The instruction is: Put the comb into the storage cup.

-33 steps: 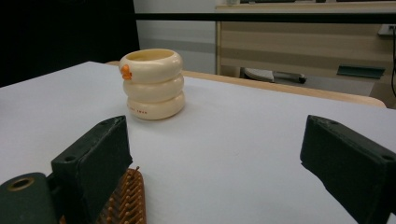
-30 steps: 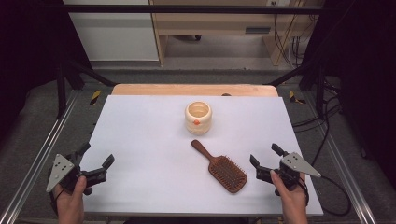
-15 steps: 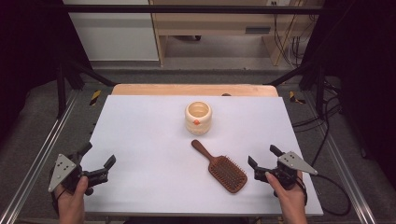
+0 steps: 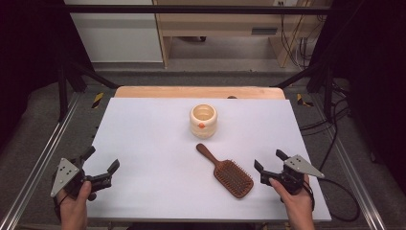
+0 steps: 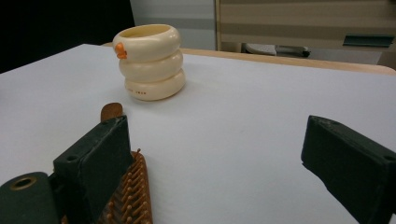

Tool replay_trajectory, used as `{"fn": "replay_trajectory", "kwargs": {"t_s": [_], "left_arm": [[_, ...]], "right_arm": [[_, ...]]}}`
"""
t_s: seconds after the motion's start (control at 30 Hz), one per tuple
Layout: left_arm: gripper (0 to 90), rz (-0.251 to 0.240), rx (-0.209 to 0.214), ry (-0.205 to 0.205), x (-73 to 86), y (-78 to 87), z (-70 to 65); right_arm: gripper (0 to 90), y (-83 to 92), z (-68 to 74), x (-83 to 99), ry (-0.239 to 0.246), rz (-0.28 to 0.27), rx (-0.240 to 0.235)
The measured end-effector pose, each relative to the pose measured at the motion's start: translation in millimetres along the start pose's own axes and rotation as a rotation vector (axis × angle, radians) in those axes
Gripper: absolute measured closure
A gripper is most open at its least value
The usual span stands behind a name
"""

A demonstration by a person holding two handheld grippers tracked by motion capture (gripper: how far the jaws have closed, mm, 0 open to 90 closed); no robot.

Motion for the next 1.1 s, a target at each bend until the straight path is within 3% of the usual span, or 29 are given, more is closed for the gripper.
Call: {"fn": "replay_trajectory", "kwargs": {"t_s": [0.47, 0.63, 0.87, 0.9, 0.93, 0.97, 1.1], "left_arm": [[1.9, 0.002, 0.003, -0.003, 0.1, -0.5, -1.0], [1.9, 0.003, 0.003, -0.002, 0.3, -0.8, -1.1], [1.9, 0.004, 0.006, -0.006, 0.2, -1.1, -2.0], [1.9, 0.004, 0.005, -0.006, 0.2, -1.2, -2.0], [1.9, 0.004, 0.006, -0.006, 0.2, -1.2, -2.1], [1.9, 0.005, 0.006, -0.006, 0.3, -1.2, -2.1], [2.0, 0.005, 0.006, -0.006, 0.3, -1.3, -2.3]], "right_arm": [[12.2, -1.9, -1.1, 3.1, -0.009, 0.023, 0.005], [17.9, -2.4, -0.9, 4.3, -0.008, 0.034, 0.003], [36.6, -4.0, -1.7, 11.5, -0.004, 0.088, 0.004], [40.5, -4.0, -1.7, 11.5, -0.004, 0.088, 0.004], [48.9, -5.1, -2.9, 17.0, 0.0, 0.126, 0.007], [48.9, -5.1, -2.9, 17.0, 0.0, 0.126, 0.007], [68.7, -6.6, -2.8, 28.7, 0.019, 0.198, 0.0]]}}
Point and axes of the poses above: each handheld gripper's, and its own axes: y roughly backward along the jaws, x roughly out of its underside, z roughly to its left, the point moved 8 cm from there along -y, roughly forward along the jaws, and after that the axes turned 12 degrees about -y, right-handed, at the moved point
